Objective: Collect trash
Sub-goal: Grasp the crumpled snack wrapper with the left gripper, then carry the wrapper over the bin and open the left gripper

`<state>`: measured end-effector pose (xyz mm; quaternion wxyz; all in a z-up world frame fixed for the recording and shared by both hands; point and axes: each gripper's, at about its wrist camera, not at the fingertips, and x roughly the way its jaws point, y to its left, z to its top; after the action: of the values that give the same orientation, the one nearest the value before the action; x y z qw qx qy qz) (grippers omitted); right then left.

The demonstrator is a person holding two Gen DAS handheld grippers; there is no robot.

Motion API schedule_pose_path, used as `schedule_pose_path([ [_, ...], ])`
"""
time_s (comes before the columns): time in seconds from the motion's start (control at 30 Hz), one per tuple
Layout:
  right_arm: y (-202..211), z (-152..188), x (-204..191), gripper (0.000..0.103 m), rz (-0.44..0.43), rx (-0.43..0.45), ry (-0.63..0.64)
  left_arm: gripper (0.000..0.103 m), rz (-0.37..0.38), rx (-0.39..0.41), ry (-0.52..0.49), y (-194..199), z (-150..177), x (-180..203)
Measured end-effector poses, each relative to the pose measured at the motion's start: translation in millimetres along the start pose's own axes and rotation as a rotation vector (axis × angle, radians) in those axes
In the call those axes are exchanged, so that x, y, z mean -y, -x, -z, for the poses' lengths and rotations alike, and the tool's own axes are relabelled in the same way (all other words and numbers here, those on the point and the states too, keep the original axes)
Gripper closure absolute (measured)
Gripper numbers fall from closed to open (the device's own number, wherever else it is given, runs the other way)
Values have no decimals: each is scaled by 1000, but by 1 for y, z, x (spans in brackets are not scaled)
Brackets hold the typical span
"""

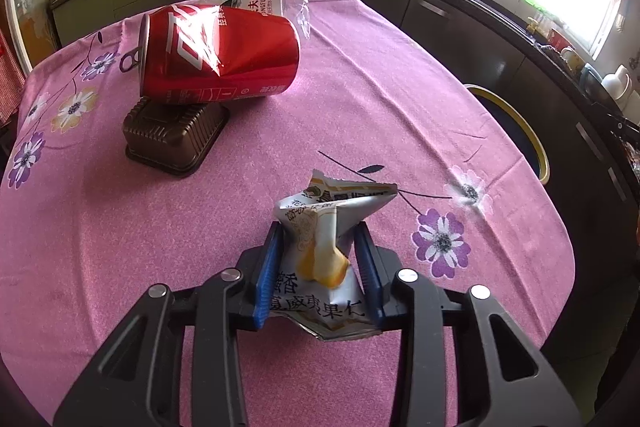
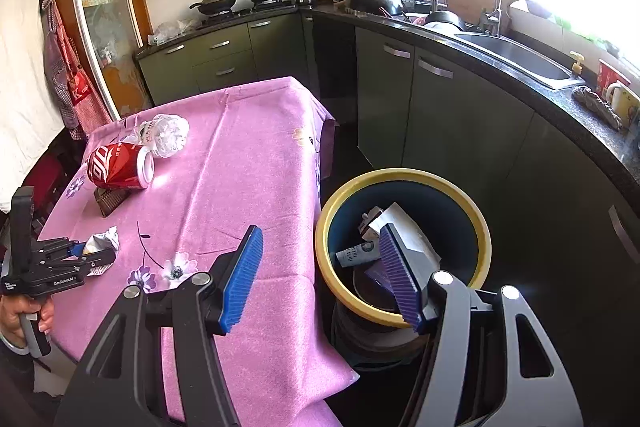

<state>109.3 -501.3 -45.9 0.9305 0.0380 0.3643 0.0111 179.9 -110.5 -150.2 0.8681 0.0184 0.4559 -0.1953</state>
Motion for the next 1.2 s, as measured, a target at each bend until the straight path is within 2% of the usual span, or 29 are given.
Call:
schedule_pose_path([
  [0.2,24,4,-15,43,1,20,-19,70,22,55,-21,23,11,-4],
  [0.4,36,2,-20,43,24,21,-35,70,67,114,-61,54,7,5],
  [0.6,51,-1,-11,43,43,59,-50,70,132,134,-133,71,-12,37],
  [0.77,61,5,12,43,45,79,-85,70,201,125,-210,68,-43,83],
  [0.87,70,15,29,43,69,90,-106,70,259,121,-282,60,-65,123],
  [1.0,84,30,63,43,101,106,-169,70,298,114,-381,38,-93,181],
  [1.2,90,57,108,43,151,98,-273,69,324,45,-460,-37,-132,251],
])
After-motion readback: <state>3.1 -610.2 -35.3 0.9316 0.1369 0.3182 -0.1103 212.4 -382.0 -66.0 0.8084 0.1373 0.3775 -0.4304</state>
